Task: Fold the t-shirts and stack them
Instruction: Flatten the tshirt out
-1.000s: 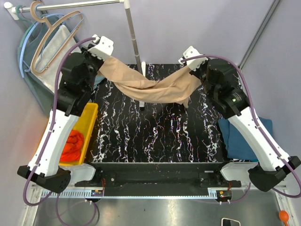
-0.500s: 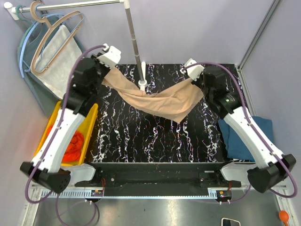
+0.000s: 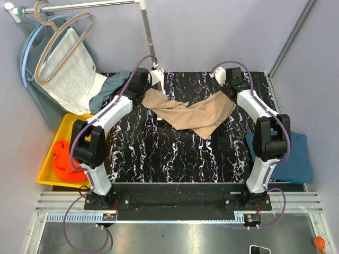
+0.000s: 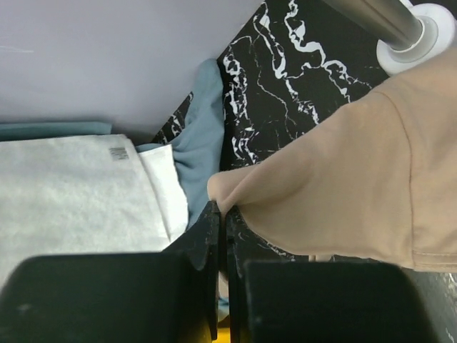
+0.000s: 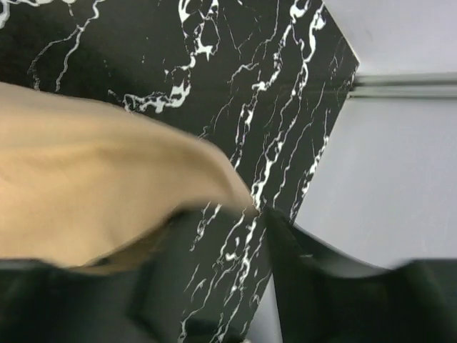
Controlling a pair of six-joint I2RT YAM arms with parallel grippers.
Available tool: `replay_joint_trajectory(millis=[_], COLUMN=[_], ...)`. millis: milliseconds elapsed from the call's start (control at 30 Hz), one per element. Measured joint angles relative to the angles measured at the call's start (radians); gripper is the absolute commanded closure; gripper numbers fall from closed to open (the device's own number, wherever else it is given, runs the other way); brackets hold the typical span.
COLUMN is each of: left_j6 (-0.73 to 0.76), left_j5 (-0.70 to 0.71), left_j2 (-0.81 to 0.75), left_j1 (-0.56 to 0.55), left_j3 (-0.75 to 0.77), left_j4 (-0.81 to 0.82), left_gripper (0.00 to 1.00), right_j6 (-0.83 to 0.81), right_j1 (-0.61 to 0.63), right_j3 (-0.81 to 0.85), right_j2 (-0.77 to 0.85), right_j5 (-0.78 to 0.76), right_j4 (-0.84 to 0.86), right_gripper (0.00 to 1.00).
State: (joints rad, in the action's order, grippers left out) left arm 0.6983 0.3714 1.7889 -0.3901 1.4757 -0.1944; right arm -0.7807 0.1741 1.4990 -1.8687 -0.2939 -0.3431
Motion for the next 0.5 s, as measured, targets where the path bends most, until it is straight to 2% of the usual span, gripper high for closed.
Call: replay_joint_trajectory(millis=[33, 67, 100, 300, 500], left_j6=[-0.003, -0.006, -0.01, -0.019, -0.031], left_j5=[0.003, 0.005, 0.008, 0.025, 0.03], left_j2=[0.023, 0.04, 0.055, 0.09, 0.088], left_j1=[0.0, 0.0, -0.002, -0.018, -0.05], left_j3=[0.009, 0.015, 0.018, 0.006, -0.03], left_j4=[0.008, 0.015, 0.026, 0.06, 0.09], left_gripper=[1.0, 1.0, 1.0, 1.0, 1.0], right_j6=[0.003, 0.011, 0.021, 0.088, 0.164], right_j1=[-0.006, -0.008, -0.008, 0.004, 0.09], right_j3=[0.015, 0.021, 0.021, -0.053, -0.216], right_j2=[-0.026, -0.045, -0.054, -0.012, 0.212], right_j5=[-0.001, -0.002, 0.0, 0.055, 0.177], right_j4=[0.009, 0.019, 0.024, 0.005, -0.134], right_gripper=[0.24, 0.04, 0.0, 0.0, 0.06])
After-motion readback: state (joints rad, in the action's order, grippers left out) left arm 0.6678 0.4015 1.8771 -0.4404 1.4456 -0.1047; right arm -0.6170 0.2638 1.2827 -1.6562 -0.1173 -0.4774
